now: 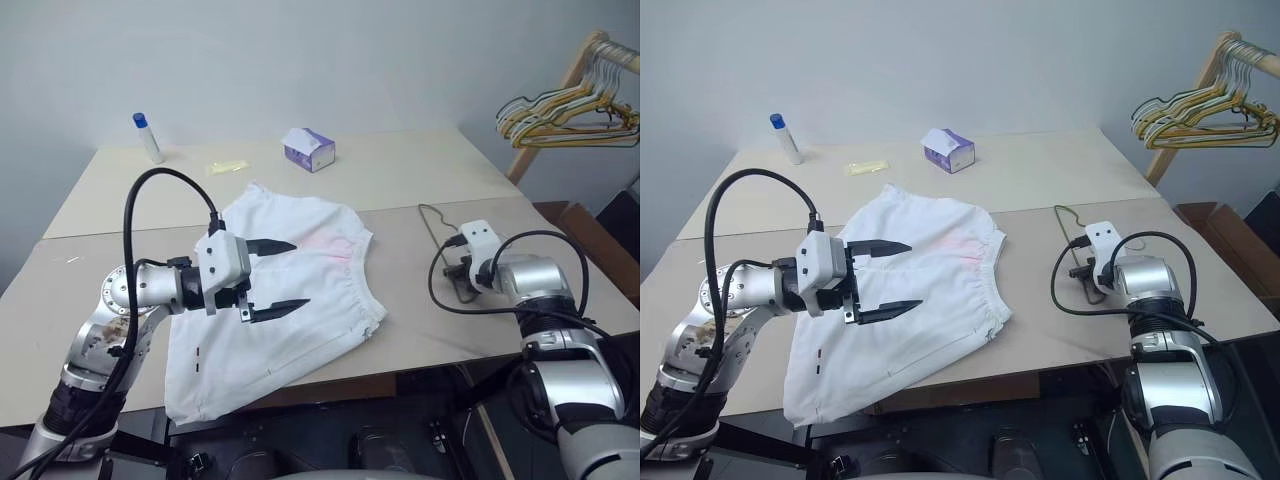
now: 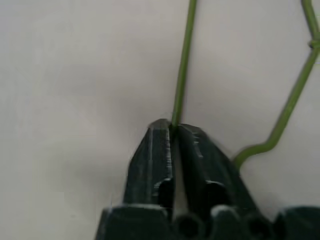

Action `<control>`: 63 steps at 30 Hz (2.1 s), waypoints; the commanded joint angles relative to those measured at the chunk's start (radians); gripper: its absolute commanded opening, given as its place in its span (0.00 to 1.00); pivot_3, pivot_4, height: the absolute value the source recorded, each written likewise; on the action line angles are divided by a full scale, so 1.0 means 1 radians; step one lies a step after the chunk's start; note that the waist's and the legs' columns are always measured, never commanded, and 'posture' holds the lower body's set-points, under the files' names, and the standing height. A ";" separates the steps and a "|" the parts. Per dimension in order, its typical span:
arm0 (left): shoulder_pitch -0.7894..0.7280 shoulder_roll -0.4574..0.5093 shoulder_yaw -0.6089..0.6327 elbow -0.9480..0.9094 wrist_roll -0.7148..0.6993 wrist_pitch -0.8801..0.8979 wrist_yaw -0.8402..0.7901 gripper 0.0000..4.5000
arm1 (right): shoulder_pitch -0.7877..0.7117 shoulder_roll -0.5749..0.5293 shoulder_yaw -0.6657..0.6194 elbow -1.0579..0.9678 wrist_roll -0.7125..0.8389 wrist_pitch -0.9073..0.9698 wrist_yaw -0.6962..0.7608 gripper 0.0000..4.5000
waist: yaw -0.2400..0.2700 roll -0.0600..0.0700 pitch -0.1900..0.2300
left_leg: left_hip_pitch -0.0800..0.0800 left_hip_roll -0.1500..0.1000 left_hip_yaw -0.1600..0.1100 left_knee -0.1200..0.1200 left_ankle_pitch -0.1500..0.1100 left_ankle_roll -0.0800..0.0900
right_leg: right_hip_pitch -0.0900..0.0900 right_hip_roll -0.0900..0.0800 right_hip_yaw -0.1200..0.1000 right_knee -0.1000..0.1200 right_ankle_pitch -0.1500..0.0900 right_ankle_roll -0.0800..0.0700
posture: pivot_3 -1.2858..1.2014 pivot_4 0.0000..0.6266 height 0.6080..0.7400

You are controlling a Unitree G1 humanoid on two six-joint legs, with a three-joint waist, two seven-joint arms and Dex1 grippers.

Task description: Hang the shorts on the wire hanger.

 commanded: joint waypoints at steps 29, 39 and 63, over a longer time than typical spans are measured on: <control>-0.279 -0.582 0.326 0.210 -0.697 0.572 0.840 1.00 | 0.377 0.119 0.127 -1.123 0.082 -0.324 -0.009 0.01 | 0.004 -0.001 0.000 | -0.001 -0.003 -0.004 0.000 0.000 0.000 | 0.001 -0.001 0.000 -0.002 0.001 0.002 | 0.49 0.00 1.00; -0.287 -0.594 0.326 0.242 -0.697 0.547 0.897 0.57 | 0.394 0.114 0.166 -1.110 0.046 -0.373 -0.008 0.00 | 0.004 -0.001 0.001 | -0.001 -0.003 -0.004 0.000 0.000 0.000 | 0.001 -0.001 0.000 -0.002 0.001 0.002 | 0.49 0.00 1.00; -0.260 -0.540 0.260 0.234 -0.581 0.450 0.777 0.00 | 0.393 0.112 0.156 -1.106 0.015 -0.427 0.004 0.89 | 0.006 -0.002 0.001 | -0.002 -0.003 -0.004 0.000 0.000 0.000 | 0.001 -0.001 -0.001 -0.003 0.001 0.002 | 0.49 0.00 1.00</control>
